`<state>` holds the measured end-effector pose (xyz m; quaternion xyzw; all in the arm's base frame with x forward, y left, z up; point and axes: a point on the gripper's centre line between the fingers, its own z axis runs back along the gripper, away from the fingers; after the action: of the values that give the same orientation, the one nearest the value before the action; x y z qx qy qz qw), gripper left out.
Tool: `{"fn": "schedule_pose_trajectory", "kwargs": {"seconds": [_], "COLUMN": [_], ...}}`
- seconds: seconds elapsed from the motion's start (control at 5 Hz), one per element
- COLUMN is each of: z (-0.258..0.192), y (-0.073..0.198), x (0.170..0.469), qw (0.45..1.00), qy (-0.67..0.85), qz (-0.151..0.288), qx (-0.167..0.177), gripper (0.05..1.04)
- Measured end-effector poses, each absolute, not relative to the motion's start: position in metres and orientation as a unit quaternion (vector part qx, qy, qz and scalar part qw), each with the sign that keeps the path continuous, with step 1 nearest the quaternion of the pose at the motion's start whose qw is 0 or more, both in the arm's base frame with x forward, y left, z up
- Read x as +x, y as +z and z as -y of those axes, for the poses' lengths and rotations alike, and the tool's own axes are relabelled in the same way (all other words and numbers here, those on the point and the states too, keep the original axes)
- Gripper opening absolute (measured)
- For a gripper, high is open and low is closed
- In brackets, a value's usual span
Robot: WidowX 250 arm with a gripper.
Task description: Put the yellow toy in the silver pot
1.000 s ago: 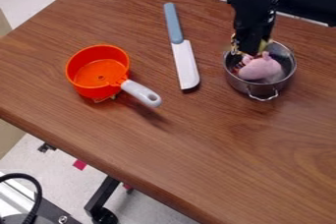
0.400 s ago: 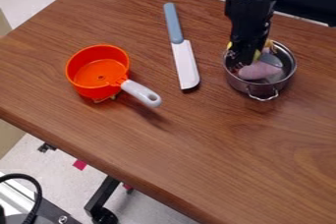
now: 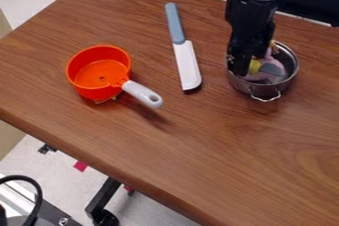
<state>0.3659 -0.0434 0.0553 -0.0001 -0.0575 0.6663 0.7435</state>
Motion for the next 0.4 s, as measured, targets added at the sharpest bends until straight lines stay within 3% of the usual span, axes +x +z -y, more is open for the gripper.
{"fn": "schedule_pose_trajectory", "kwargs": {"seconds": [0.4], "z": [0.031], "y": [0.072], "x": [0.373], "qw": [0.733], "qy": [0.678], "qz": [0.037], "qx": [-0.023], "gripper": [0.998]}}
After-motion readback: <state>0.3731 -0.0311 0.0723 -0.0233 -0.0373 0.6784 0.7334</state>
